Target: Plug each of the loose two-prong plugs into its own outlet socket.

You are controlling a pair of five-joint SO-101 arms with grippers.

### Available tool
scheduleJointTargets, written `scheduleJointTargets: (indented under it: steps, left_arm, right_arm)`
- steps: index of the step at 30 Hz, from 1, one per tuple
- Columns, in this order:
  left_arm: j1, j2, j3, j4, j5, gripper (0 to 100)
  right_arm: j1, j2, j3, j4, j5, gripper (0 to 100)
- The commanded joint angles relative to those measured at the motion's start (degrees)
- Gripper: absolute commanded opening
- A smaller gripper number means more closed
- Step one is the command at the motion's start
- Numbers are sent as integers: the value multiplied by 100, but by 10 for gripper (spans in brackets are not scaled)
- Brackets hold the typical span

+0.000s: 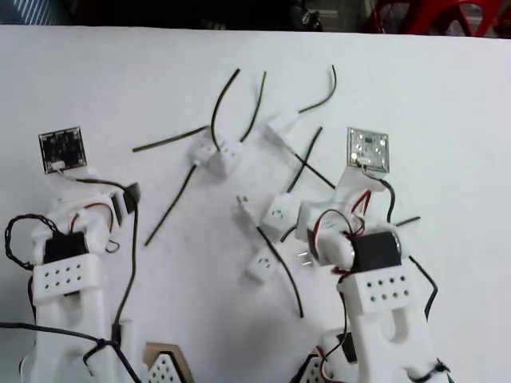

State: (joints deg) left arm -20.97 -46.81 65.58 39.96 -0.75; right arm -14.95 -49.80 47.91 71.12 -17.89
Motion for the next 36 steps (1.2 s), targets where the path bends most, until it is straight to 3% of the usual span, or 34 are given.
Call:
scheduleJointTargets:
  steps: [1,6,13,36]
  left_arm:
    - [-31,-136,-35,-132,-62,294]
    - [-31,-136,-35,-132,-70,294]
    - [-31,-136,-35,-132,-70,294]
    - [-31,-136,-35,-123,-70,294]
  right_arm:
    - [31,629,-448,40,-62,183]
    - [251,1604,-1020,198,-870,180]
    - [277,2492,-1125,154,-1433,180]
    - [286,4752,-1064,154,-1424,180]
